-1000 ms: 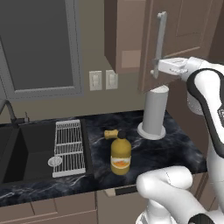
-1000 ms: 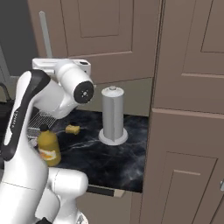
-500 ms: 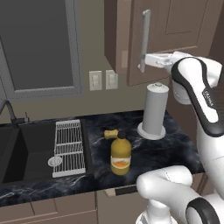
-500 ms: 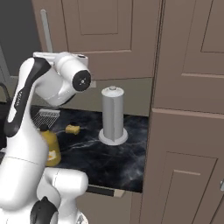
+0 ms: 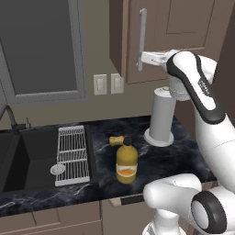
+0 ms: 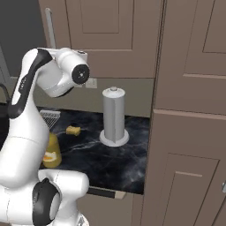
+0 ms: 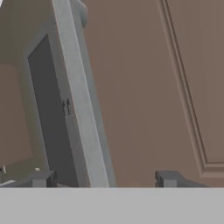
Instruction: Open the cabinet. Pick the sponge and place it next to the sink. Then close the cabinet.
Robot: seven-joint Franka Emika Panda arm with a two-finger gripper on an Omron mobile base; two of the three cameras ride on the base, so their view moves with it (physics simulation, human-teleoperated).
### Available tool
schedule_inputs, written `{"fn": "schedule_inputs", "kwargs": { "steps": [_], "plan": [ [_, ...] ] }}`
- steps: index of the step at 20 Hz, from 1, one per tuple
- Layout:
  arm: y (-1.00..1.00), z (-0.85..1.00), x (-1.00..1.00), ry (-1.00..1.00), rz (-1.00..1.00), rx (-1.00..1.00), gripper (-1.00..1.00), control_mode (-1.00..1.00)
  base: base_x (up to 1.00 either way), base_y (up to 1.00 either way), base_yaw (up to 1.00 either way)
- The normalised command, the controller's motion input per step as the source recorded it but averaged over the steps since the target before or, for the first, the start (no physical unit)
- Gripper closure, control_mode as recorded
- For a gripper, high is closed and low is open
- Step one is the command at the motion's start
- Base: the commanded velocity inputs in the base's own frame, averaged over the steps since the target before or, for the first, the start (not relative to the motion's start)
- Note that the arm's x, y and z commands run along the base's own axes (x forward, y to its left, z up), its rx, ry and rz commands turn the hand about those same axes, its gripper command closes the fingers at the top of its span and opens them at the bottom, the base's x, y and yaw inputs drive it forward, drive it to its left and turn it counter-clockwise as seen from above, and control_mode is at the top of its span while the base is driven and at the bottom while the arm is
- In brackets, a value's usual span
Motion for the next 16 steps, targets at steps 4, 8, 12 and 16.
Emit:
{"fn": "schedule_inputs", "kwargs": {
  "steps": [4,8,12,16],
  "plan": [
    [0.0,0.0,0.38,0.0,0.0,0.0,-1.0,-1.0,0.0,0.0,0.0],
    [0.0,0.0,0.43,0.0,0.0,0.0,-1.0,-1.0,0.0,0.0,0.0],
    [0.02,0.0,0.57,0.01,0.0,-0.02,-1.0,-1.0,0.0,0.0,0.0],
    [0.04,0.0,0.52,0.01,0.0,-0.01,-1.0,-1.0,0.0,0.0,0.0]
  ]
}}
